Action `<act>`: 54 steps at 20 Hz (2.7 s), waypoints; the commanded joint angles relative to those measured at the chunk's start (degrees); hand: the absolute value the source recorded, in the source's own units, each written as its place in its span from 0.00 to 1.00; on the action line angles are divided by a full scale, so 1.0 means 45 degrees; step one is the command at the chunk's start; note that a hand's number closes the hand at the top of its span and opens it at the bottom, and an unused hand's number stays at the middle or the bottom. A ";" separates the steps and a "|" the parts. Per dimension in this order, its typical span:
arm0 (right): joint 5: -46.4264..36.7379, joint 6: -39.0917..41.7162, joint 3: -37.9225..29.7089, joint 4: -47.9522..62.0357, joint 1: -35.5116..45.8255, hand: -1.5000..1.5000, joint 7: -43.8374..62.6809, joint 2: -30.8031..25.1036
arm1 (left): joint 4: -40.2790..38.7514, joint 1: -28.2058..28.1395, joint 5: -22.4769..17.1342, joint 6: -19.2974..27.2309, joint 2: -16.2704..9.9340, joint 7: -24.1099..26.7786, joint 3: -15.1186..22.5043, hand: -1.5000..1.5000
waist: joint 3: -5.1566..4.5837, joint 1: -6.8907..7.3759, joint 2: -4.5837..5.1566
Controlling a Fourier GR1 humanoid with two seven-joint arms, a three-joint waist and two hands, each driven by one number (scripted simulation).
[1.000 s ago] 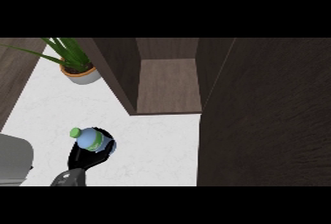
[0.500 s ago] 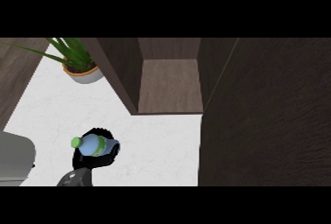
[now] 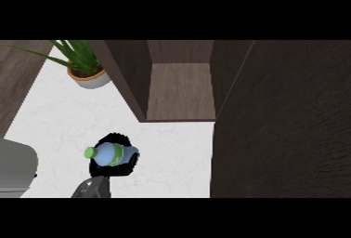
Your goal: Pick up the bottled water, place it into the cabinet and close the cabinet
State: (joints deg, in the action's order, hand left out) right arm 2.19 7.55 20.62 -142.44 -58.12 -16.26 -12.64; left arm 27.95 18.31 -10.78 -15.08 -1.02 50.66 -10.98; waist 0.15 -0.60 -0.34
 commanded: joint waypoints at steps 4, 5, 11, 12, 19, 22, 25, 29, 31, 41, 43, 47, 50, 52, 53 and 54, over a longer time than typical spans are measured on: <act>0.0624 -0.0017 -0.0248 -0.1120 -0.0171 0.00 0.0589 -0.0205 | 0.1709 -0.0033 -0.2662 0.1115 0.0222 -0.1279 0.2886 1.00 | -0.0031 -0.0004 -0.0010; 0.0337 -0.0120 0.0240 -0.0867 -0.0044 0.00 0.0332 0.0092 | 0.1938 0.0489 -0.2982 0.1335 0.0223 -0.2126 0.3097 1.00 | -0.0031 -0.0039 -0.0019; -0.0301 -0.0317 0.0954 -0.0908 -0.0298 0.00 0.0448 0.0257 | 0.5009 0.0195 -0.4036 0.4431 0.0226 -0.3518 0.5965 1.00 | -0.0036 -0.0082 -0.0048; 0.0257 -0.0144 0.0183 -0.0932 -0.0320 0.00 0.0303 -0.0030 | 0.5516 0.0788 -0.3242 0.4946 0.0226 -0.4008 0.5385 1.00 | -0.0021 0.0008 -0.0049; 0.0654 -0.0036 -0.0237 -0.0810 0.0224 0.00 0.0392 -0.0038 | 0.6682 0.2963 -0.4039 0.8452 0.0227 -0.5838 0.7384 1.00 | -0.0032 -0.0202 0.0032; 0.0570 -0.0132 -0.0258 -0.0771 0.0236 0.00 0.0572 0.0068 | 0.5841 0.3795 -0.4328 0.9712 0.0227 -0.5662 0.7981 1.00 | -0.0041 -0.0276 0.0091; 0.1497 0.0161 -0.0962 -0.0677 0.0339 0.00 0.0369 0.0006 | 0.5367 0.4561 -0.4205 1.0324 0.0227 -0.6293 0.8387 1.00 | -0.0033 -0.0284 0.0101; 0.1666 0.0626 -0.1386 -0.0291 0.0040 0.00 -0.0301 -0.0080 | 0.2899 0.6118 -0.4471 1.0122 0.0227 -0.6105 0.7289 1.00 | -0.0034 -0.0527 0.0166; 0.1587 0.0790 -0.1562 -0.0459 -0.0024 0.00 -0.0417 -0.0157 | 0.2414 0.6486 -0.4905 1.0218 0.0227 -0.5950 0.7194 1.00 | -0.0037 -0.0523 0.0153; 0.1785 0.1140 -0.1632 -0.0494 0.0422 0.00 -0.0008 -0.0055 | -0.1727 0.8599 -0.3965 1.1105 0.0226 -0.5736 0.7516 1.00 | -0.0036 -0.0759 0.0311; 0.1930 0.0982 -0.1946 -0.0171 0.0568 0.00 -0.0179 0.0197 | -0.2487 0.8907 -0.4171 1.0942 0.0060 -0.5734 0.6868 1.00 | -0.0037 -0.0751 0.0348; 0.1810 0.1497 -0.2052 0.0003 0.0528 0.00 -0.0295 -0.0084 | -0.3180 0.9503 -0.4704 1.1010 -0.0176 -0.5486 0.5937 1.00 | -0.0047 -0.0910 0.0411; 0.1745 0.1459 -0.2041 0.0133 0.0833 0.00 -0.0338 0.0082 | -0.3595 0.9356 -0.4820 1.1471 0.0199 -0.4553 0.5538 1.00 | -0.0052 -0.0898 0.0465; 0.1714 0.1582 -0.1982 -0.0397 0.0275 0.00 -0.0464 0.0093 | -0.4065 1.0072 -0.4670 1.1235 -0.0442 -0.5218 0.5596 1.00 | -0.0054 -0.1145 0.0467; 0.1790 0.1580 -0.2192 -0.0004 0.0762 0.00 -0.0347 0.0037 | -0.4351 0.9923 -0.4275 1.1429 -0.0320 -0.4812 0.5934 1.00 | -0.0048 -0.1028 0.0517; 0.1855 0.1495 -0.2240 0.0067 0.1060 0.00 -0.0121 0.0073 | -0.4453 1.0052 -0.4207 1.1513 -0.0382 -0.4737 0.5940 0.00 | -0.0049 -0.0926 0.0534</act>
State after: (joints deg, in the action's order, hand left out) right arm 6.42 14.14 10.97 -140.52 -54.58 -18.86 -12.25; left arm 11.03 61.82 -30.98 35.72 -2.10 28.05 15.64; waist -0.06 -4.95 1.76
